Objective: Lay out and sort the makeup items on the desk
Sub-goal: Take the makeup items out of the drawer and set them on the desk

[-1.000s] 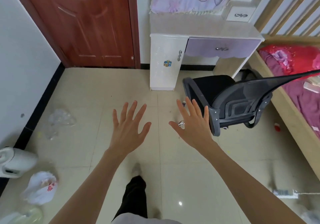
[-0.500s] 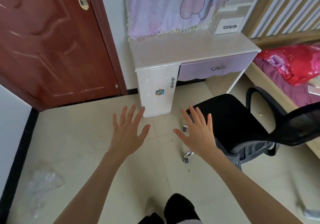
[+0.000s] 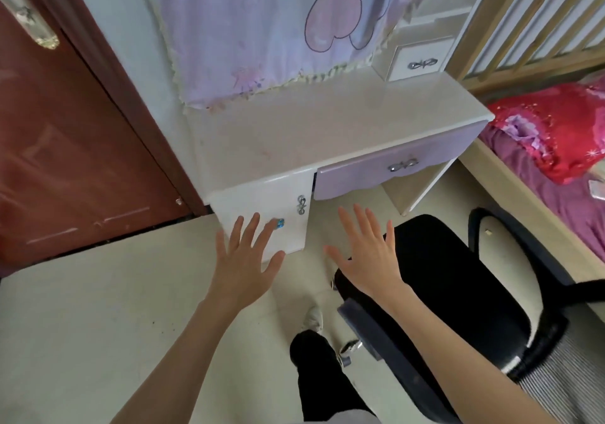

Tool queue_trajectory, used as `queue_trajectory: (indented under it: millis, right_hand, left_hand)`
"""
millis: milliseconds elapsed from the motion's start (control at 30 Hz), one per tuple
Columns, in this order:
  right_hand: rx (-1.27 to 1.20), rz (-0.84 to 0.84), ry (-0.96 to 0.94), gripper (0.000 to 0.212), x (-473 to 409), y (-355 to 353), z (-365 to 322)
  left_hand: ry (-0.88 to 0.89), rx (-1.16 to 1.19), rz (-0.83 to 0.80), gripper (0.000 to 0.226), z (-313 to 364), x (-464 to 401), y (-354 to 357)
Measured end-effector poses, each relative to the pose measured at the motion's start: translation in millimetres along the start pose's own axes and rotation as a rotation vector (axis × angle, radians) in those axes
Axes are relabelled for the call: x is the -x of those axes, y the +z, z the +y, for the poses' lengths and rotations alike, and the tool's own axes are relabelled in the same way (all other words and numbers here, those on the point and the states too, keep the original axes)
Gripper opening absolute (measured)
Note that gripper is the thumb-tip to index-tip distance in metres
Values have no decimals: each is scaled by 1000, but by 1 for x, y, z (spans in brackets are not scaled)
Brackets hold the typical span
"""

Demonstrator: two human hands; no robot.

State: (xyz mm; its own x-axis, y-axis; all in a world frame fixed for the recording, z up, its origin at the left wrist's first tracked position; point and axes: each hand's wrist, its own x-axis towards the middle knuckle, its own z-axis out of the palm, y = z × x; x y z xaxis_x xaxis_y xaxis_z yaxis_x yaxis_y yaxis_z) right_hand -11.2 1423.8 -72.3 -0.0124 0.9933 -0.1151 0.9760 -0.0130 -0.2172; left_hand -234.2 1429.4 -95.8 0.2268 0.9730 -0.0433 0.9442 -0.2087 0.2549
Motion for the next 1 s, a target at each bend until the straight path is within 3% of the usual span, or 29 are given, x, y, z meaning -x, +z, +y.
queue_trajectory:
  millis: [367, 633, 800, 900, 1000]
  right_hand:
    - [-90, -133, 172, 69, -148, -11, 72]
    - [-298, -206, 460, 65, -218, 15, 123]
    - [-308, -227, 569, 64, -264, 39, 158]
    - [-583, -154, 699, 60, -291, 55, 180]
    - [-1166, 16, 1147, 53, -324, 68, 201]
  left_hand:
    - [127, -11, -156, 77, 37, -201, 21]
    - [168, 63, -311, 79, 63, -323, 61]
    - [365, 3, -317, 55, 96, -404, 93]
    - [441, -35, -323, 54, 113, -441, 117]
    - [494, -74, -270, 50, 115, -459, 140]
